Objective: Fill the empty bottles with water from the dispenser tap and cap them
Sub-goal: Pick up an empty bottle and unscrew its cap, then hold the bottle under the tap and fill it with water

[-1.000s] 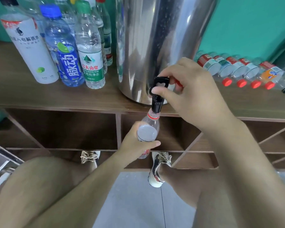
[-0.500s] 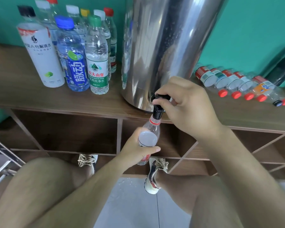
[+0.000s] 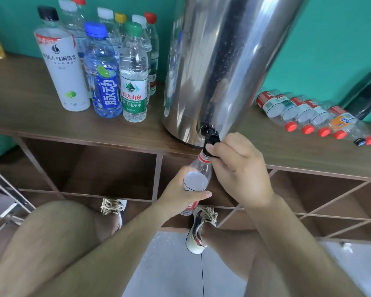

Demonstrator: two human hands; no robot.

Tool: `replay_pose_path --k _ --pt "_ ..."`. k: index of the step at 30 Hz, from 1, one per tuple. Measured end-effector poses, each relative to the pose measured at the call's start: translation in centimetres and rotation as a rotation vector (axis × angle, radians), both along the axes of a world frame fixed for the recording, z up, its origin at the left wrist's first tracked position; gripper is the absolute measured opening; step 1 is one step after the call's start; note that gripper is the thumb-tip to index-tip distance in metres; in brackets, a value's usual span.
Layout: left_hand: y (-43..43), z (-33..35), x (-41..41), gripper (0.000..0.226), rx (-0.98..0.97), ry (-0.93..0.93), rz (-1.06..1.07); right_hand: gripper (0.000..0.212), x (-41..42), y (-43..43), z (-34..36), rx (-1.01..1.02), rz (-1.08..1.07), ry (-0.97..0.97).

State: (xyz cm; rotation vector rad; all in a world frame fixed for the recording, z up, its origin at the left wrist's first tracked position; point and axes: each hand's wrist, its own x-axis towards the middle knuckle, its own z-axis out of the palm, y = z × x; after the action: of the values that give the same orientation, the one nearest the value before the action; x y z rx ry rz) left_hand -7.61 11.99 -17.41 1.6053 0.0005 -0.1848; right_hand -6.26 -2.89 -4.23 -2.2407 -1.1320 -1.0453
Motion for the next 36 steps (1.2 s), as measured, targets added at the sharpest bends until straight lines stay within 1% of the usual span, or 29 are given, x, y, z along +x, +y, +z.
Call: replay_pose_path --k 3,4,6,7,10,13,16,18,20,23,28,33,36 --pt "0.0 -0.2 0.1 0.070 -0.016 -0.014 0.005 0.008 -0.3 -0.1 -0.7 0.085 -0.006 0.065" --pt "-0.1 -0.2 0.2 0.072 -0.016 -0.021 0.005 0.009 -0.5 -0.2 -0.7 0.102 -0.011 0.087" --pt "-0.1 -0.4 0.3 0.073 -0.008 -0.039 0.003 0.023 -1.1 -0.5 -0.6 0.151 -0.032 0.115" --pt "-0.2 -0.5 0.4 0.073 -0.006 -0.047 0.001 0.027 -1.5 -0.6 -0.4 0.204 -0.038 0.130" --pt "-0.2 -0.7 0.5 0.069 -0.019 -0.036 0.002 0.021 -2.2 -1.2 0.1 0.448 -0.032 0.203" --pt "-0.1 -0.9 0.4 0.067 0.006 -0.038 0.011 0.028 -0.5 -1.6 0.8 0.670 -0.171 0.429" --pt "-0.1 -1.0 0.5 0.069 0.001 -0.033 0.022 0.031 2.1 -2.5 0.2 0.767 -0.291 0.728" --pt "-0.1 -0.9 0.5 0.068 -0.009 -0.021 0.026 0.027 3.2 -3.4 -1.0 0.778 -0.352 0.829" --pt "-0.2 -0.7 0.5 0.068 -0.005 -0.016 0.030 0.021 3.6 -3.8 -2.5 0.773 -0.382 0.870" --pt "-0.1 -0.7 0.5 0.067 0.017 -0.006 0.035 0.025 4.2 -4.1 -3.9 0.678 -0.416 0.859" --pt "-0.2 -0.3 0.2 0.065 0.035 -0.017 0.044 0.024 4.8 -4.7 -4.4 0.523 -0.353 0.801" --pt "-0.2 -0.2 0.2 0.065 0.055 -0.026 0.044 0.019 5.4 -5.1 -4.2 0.396 -0.439 0.761" --pt "-0.3 -0.3 0.3 0.064 0.050 -0.032 0.046 0.022 5.9 -5.1 -4.7 0.341 -0.462 0.785"
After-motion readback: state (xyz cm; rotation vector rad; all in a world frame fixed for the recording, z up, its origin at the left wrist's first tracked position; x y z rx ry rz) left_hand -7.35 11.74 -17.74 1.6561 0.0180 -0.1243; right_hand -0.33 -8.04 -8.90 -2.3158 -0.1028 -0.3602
